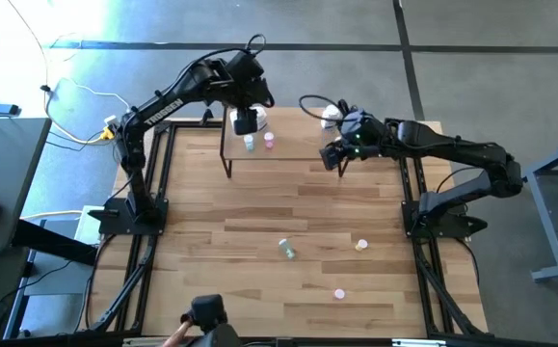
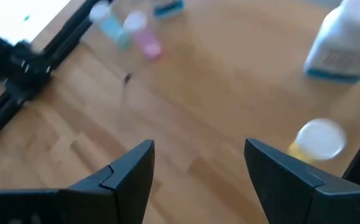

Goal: Pick and place medicine bottles onto shelf by color
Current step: Put the yellow medicine bottle on the shelf

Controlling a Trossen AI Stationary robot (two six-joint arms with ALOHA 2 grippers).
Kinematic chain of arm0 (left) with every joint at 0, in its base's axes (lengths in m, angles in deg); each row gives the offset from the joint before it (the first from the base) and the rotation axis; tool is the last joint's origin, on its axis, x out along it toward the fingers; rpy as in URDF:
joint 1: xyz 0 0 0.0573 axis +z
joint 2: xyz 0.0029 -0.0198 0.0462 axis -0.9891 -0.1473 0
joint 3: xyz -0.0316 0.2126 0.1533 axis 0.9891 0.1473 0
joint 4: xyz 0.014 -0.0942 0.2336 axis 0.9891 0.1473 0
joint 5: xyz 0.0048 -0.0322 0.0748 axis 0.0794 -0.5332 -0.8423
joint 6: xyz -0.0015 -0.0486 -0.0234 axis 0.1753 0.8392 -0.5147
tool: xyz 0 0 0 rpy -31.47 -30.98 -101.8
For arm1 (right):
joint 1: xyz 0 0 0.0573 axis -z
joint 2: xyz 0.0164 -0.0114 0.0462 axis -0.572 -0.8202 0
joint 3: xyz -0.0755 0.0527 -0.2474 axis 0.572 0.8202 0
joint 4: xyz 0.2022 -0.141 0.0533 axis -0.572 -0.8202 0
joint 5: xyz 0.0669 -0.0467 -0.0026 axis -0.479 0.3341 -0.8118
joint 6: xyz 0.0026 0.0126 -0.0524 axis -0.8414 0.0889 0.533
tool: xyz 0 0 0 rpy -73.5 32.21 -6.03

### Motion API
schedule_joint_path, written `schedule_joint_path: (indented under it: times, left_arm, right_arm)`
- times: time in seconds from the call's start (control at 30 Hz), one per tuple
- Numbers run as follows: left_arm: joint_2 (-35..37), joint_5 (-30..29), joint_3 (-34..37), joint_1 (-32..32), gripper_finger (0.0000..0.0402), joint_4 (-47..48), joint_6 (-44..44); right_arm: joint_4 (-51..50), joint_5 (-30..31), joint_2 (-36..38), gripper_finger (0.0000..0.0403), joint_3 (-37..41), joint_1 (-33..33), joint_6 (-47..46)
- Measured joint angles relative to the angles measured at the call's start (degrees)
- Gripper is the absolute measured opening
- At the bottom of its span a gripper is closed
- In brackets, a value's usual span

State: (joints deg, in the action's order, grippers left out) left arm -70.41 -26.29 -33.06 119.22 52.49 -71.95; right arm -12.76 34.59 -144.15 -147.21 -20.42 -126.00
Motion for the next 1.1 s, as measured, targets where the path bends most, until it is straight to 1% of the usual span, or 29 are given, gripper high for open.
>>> schedule_joint_path:
  times: [0.13,0.27,0.37,0.5,0.7,0.93,1.1]
  left_arm:
    - [1.83,9.61,0.00,0.00,0.0213,0.01,3.91]
    - [2.39,17.00,0.22,-0.85,0.0213,-0.13,6.57]
    - [2.83,21.09,2.59,-1.99,0.0213,-0.36,6.97]
    - [4.18,21.46,7.93,-4.88,0.0213,-2.25,7.28]
    - [8.19,21.50,19.06,-9.35,0.0213,-11.08,10.43]
    - [15.06,21.49,31.71,-14.73,0.0213,-21.16,16.71]
    - [20.13,21.43,39.87,-19.33,0.0213,-28.81,21.69]
  right_arm:
    - [-2.76,-1.82,0.00,0.0240,0.00,-2.86,-2.44]
    - [-7.60,-2.05,0.00,0.0240,0.00,-6.32,-5.82]
    - [-10.67,-1.06,0.00,0.0240,0.00,-9.10,-8.61]
    - [-12.92,0.59,0.00,0.0240,0.00,-12.45,-12.14]
    - [-17.57,1.58,-0.07,0.0240,0.00,-17.38,-19.68]
    - [-24.70,5.94,-0.11,0.0240,0.00,-25.03,-33.56]
    - [-29.59,7.09,-0.11,0.0240,0.00,-30.05,-43.40]
